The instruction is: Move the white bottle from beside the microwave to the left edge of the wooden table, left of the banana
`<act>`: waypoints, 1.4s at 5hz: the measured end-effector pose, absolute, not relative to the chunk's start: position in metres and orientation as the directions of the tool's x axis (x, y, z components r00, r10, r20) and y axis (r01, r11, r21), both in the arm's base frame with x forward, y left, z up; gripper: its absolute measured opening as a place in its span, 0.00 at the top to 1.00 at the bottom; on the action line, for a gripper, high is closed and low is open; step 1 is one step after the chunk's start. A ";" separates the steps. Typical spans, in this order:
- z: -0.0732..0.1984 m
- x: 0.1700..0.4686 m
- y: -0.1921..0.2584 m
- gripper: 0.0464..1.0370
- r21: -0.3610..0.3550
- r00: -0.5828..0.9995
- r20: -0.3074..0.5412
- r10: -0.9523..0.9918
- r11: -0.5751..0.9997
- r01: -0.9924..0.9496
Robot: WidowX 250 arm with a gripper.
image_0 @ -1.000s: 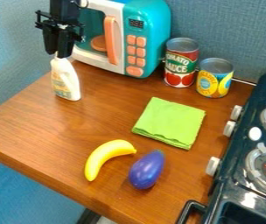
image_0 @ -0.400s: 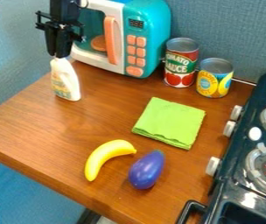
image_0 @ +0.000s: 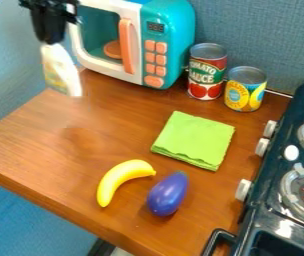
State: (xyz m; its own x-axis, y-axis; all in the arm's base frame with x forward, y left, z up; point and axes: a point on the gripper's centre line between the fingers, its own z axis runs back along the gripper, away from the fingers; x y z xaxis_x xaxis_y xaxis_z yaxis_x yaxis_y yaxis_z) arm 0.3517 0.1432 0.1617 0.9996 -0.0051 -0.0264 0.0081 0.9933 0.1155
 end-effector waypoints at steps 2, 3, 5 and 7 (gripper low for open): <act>0.145 0.298 0.170 0.80 0.109 0.984 -0.179 -0.001 0.994 0.021; 0.122 0.270 0.178 0.80 0.065 0.963 -0.269 -0.015 0.997 0.034; 0.111 0.243 0.152 0.80 0.041 0.948 -0.268 -0.170 0.981 0.187; 0.111 0.258 0.133 0.80 -0.005 0.965 -0.115 -0.237 0.971 0.238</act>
